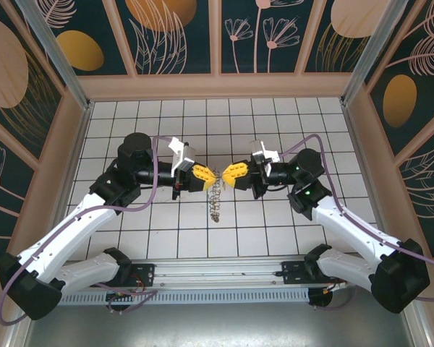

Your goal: Put the keys on the keyring

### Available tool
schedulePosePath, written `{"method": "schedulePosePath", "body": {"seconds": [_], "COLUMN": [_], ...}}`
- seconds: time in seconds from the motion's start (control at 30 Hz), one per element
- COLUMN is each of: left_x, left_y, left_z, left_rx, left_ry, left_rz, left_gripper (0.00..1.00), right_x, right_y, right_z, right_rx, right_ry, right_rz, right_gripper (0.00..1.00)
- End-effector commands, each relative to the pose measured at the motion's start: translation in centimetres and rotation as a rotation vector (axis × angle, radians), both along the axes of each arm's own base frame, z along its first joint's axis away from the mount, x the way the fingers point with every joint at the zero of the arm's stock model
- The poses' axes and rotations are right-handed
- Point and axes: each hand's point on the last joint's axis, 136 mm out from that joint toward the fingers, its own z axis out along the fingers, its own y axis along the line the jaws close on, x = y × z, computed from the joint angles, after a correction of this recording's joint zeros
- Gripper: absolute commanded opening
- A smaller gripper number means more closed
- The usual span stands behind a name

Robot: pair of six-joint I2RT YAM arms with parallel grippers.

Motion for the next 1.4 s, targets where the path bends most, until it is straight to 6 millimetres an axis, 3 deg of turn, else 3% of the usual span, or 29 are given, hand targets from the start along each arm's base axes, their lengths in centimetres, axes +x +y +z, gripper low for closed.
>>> {"method": "schedulePosePath", "body": {"seconds": [0.0,1.37], "left_x": [-0.16,-0.22], "left_y": [0.03,-0.02], "left_z": [1.97,2.05], "left_rx": [-0.039,-0.047], "left_ry": [-0.063,-0.066], "left_rz": [-0.012,-0.02], "left_gripper": [0.0,0.0], "right_x": [-0.62,-0.72], "right_y": [-0.03,0.81], "right_z": [1.3,0.9], "right_rx": [0.031,0.034], "right_ry": [-0.04,-0.037], "right_rz": [0.022,0.042], "right_gripper": [0.0,0.0]}}
